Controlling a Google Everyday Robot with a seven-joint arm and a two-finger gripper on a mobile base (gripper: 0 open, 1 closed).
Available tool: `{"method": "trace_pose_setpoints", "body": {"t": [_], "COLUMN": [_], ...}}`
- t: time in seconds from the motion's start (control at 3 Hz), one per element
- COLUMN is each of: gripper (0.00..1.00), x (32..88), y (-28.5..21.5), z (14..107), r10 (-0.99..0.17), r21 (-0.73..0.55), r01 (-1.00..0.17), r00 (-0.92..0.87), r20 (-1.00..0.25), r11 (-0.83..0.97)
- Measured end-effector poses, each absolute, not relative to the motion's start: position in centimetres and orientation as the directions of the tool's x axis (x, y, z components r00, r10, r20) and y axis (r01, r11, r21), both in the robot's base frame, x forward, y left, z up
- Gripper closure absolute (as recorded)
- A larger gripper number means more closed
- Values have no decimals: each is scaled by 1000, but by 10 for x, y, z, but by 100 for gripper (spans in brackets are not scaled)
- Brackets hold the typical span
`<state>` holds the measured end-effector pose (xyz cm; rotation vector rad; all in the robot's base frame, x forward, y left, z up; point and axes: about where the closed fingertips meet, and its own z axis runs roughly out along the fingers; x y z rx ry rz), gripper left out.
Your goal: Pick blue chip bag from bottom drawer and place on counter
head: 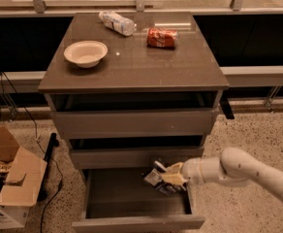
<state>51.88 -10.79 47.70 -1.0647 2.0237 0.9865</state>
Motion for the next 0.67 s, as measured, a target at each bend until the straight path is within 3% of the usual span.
{"method": "trace_pose_setpoints", "body": {"t": [0.67], "gripper": [100], "x": [484], "y": [-134], "z": [648], "r10": [-403], "r21": [145], "r01": [-971], "r00": [-212], "r20": [-891], "r11": [190]}}
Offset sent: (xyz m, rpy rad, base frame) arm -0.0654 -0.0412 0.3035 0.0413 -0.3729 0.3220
